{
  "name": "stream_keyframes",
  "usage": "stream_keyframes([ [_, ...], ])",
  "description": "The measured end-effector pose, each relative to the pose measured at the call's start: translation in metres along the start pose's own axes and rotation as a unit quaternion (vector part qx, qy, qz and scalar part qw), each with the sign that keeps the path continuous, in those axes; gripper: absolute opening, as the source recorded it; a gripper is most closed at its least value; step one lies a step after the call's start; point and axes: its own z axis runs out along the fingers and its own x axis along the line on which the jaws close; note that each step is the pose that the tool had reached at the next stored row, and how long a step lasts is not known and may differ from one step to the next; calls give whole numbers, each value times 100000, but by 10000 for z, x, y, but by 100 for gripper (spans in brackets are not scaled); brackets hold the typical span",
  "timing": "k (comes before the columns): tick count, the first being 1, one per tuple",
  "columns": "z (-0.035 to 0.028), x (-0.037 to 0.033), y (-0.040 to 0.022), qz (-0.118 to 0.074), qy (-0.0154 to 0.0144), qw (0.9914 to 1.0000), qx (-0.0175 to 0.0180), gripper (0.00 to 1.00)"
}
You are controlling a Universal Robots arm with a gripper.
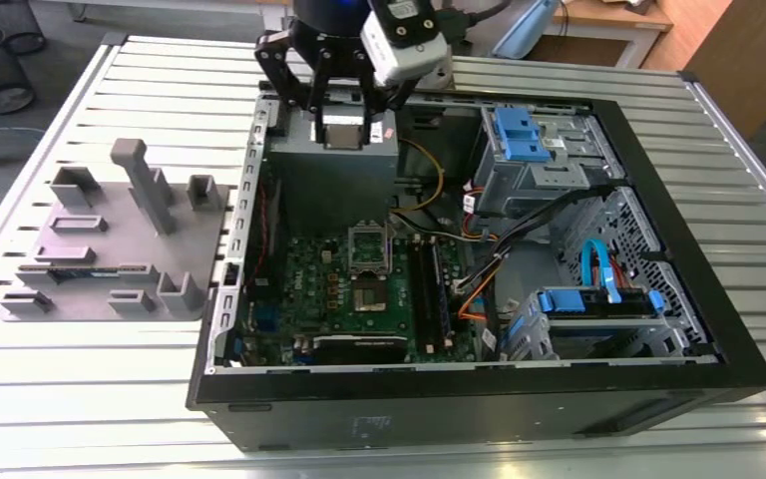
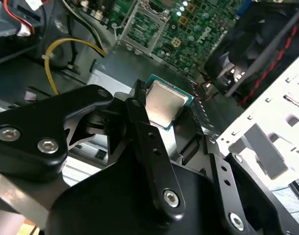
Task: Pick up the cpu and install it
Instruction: 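Pick up the cpu and move it towards the insertion slot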
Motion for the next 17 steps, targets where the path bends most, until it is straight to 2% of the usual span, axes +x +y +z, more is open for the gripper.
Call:
stream_keyframes([
  [6,8,-239,-4,-5,30,100000,-2,47],
  [9,11,-329,-5,-8,34,100000,-2,47],
  [14,12,-337,-12,-3,31,100000,-5,47],
  [17,13,-336,-53,-3,34,100000,0,47],
])
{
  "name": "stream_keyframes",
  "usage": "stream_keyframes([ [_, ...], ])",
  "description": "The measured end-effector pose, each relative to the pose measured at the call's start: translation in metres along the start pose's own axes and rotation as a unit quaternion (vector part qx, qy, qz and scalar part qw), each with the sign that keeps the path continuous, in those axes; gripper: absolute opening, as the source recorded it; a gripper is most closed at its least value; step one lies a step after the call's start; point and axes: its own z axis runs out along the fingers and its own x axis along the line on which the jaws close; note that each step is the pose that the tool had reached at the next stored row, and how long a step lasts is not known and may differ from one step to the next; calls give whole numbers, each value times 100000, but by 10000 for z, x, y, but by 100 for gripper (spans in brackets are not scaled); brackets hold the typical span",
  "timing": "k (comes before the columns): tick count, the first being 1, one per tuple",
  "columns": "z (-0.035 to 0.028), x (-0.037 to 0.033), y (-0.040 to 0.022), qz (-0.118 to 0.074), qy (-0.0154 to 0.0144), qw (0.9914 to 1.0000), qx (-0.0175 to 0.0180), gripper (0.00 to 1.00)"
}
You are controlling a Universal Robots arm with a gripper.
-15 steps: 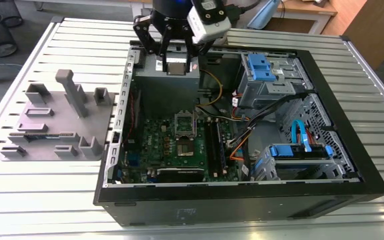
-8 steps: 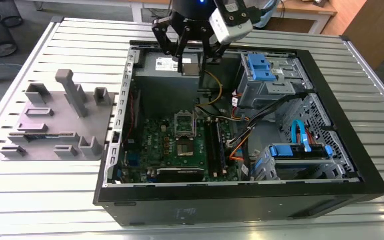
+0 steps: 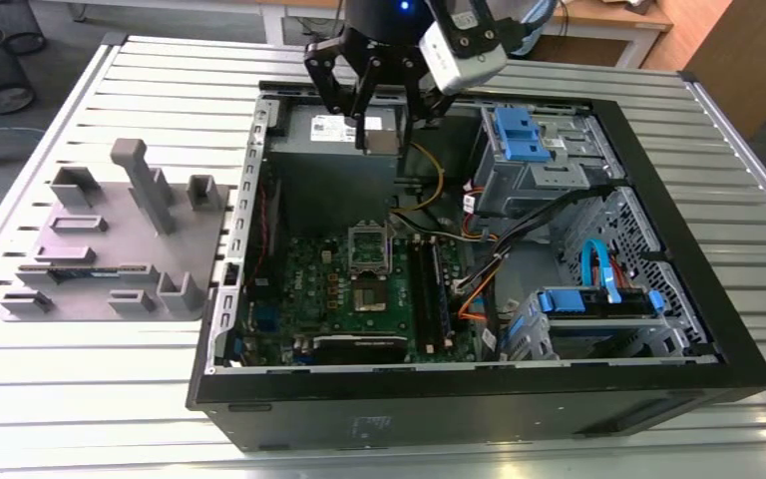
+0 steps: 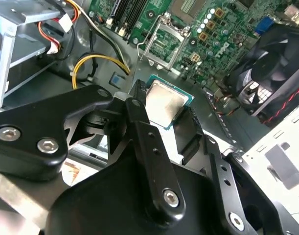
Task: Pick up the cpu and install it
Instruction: 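Pick up the cpu and move it towards the insertion slot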
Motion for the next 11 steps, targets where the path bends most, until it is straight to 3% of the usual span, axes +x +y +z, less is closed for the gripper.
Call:
stream_keyframes([
  [11,34,3,-202,0,-2,100000,-1,47],
])
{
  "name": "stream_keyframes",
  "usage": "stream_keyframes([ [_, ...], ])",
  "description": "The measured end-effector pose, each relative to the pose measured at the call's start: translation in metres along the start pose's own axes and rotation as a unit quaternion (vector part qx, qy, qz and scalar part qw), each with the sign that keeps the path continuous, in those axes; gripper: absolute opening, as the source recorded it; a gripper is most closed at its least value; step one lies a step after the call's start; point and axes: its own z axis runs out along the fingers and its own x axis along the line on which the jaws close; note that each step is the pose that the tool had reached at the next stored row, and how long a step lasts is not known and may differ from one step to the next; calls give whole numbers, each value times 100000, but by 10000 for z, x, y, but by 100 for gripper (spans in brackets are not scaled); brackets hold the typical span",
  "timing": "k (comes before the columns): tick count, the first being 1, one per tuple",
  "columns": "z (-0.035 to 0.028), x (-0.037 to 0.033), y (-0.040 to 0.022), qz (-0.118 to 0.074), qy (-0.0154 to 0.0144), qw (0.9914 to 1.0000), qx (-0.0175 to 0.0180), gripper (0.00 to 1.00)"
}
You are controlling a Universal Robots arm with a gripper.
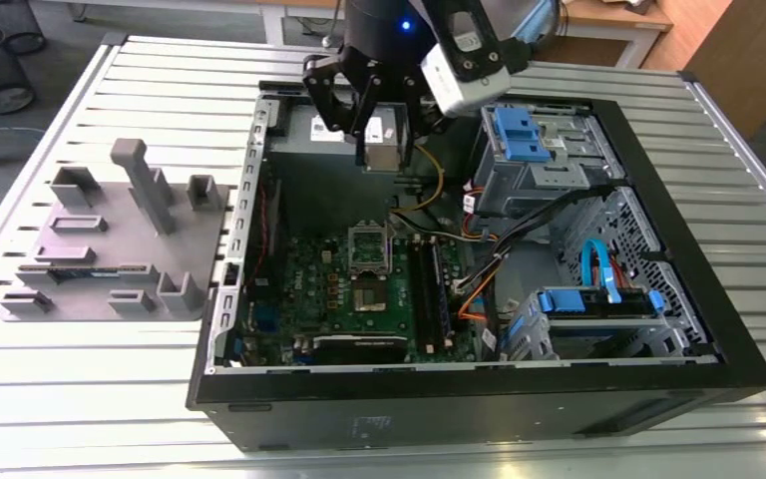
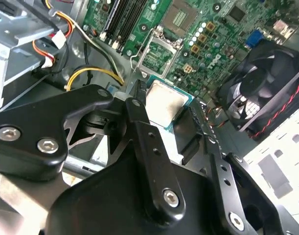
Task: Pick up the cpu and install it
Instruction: 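Pick up the cpu and move it towards the insertion slot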
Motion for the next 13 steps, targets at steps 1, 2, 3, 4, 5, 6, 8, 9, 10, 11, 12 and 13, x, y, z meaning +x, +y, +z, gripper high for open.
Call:
stream_keyframes([
  [1,8,0,-14,0,2,100000,-2,47],
  [2,16,0,-28,-4,3,100000,-3,47],
  [3,25,1,-43,-1,1,100000,-2,47],
  [4,33,1,-56,-2,1,100000,1,47],
  [5,40,1,-64,-1,2,100000,-3,47],
  [6,44,1,-67,2,-6,100000,-14,47],
  [8,44,1,-68,7,0,100000,-1,47],
  [9,43,1,-68,2,5,100000,5,47],
  [10,43,1,-68,0,3,100000,3,47],
  [11,44,1,-68,-1,2,100000,2,47],
  [12,44,1,-69,0,6,100000,7,47],
  [13,51,1,-70,1,-5,100000,-10,47],
])
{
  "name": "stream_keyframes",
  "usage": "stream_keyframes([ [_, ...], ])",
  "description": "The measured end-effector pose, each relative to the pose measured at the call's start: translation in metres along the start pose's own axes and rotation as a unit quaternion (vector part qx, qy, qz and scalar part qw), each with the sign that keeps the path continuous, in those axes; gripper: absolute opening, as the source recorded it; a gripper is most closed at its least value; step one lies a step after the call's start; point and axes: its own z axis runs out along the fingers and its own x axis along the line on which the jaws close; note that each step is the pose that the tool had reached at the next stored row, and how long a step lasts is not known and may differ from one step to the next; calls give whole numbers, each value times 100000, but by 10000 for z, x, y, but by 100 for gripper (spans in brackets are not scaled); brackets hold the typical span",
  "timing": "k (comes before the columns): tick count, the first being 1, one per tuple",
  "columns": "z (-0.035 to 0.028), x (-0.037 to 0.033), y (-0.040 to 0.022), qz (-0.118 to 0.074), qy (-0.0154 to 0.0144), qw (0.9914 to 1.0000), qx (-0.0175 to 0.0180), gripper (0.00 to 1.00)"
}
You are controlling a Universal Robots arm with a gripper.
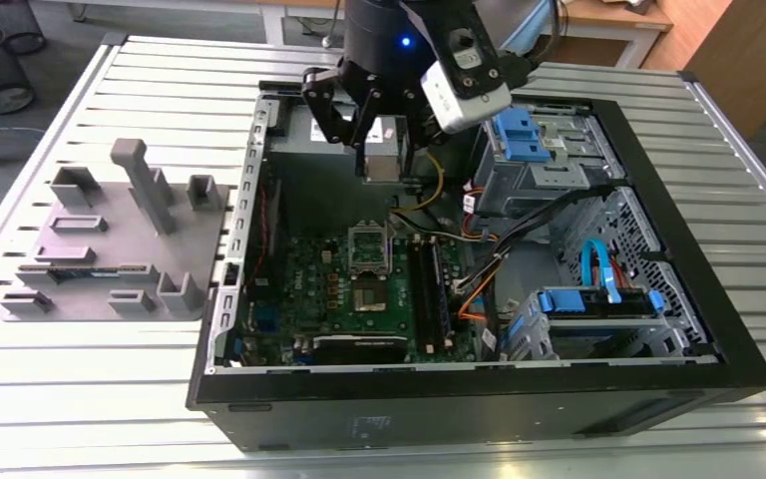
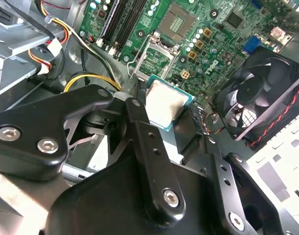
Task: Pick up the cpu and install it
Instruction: 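Pick up the cpu and move it towards the insertion slot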
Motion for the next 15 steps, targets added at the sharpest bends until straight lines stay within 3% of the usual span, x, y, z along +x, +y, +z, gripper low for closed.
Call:
stream_keyframes([
  [15,256,3,-152,0,8,100000,9,47],
])
